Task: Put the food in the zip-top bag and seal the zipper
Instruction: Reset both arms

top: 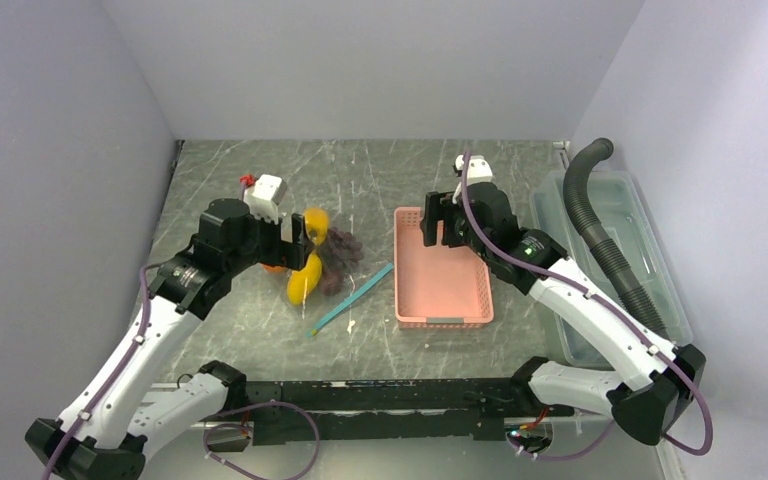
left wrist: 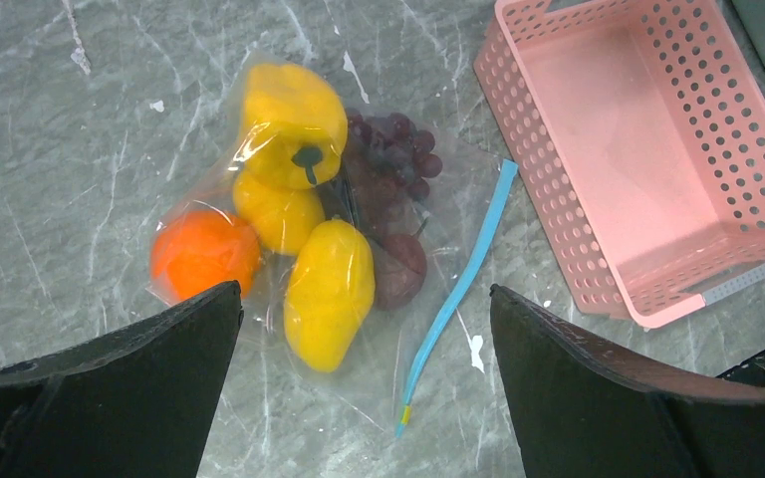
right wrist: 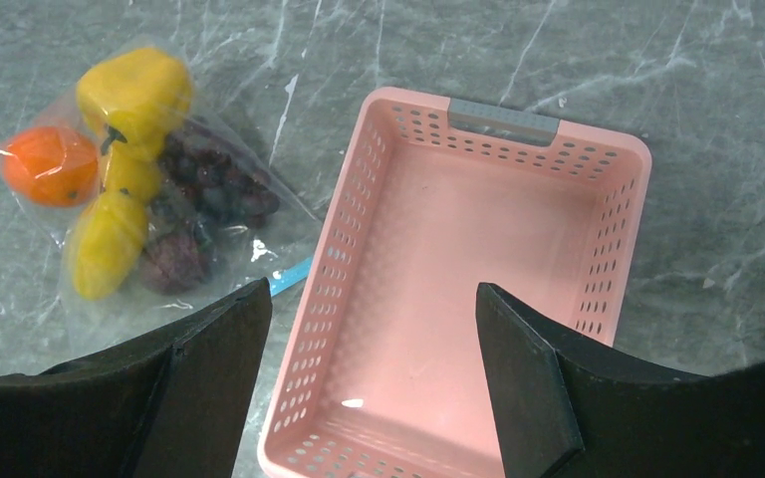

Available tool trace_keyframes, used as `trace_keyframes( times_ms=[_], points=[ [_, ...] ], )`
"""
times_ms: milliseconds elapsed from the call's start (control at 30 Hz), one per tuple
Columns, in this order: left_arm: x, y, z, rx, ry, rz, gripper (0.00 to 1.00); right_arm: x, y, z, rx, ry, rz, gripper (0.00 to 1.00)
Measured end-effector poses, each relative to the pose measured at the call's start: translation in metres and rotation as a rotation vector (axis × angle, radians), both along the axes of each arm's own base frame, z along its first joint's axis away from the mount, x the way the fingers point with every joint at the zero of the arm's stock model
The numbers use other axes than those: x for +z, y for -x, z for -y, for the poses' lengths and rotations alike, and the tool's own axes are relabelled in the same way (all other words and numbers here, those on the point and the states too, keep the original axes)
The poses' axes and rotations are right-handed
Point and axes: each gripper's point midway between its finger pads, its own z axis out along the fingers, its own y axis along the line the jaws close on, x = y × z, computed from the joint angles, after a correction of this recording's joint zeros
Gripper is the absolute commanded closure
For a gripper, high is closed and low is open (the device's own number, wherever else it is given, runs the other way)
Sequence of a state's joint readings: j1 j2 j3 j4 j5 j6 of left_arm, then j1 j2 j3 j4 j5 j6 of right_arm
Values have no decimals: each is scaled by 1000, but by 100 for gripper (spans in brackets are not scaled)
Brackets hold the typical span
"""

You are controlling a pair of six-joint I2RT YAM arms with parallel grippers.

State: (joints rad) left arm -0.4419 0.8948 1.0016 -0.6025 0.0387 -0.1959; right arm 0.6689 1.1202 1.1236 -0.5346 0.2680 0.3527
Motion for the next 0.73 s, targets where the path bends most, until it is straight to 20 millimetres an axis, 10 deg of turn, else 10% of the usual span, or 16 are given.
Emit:
trace_keyframes(
  times_ms=[733],
  points=[
    [3, 5, -4, 4, 3, 25, 0, -8, -12, -2, -56, -54, 37, 21]
  ],
)
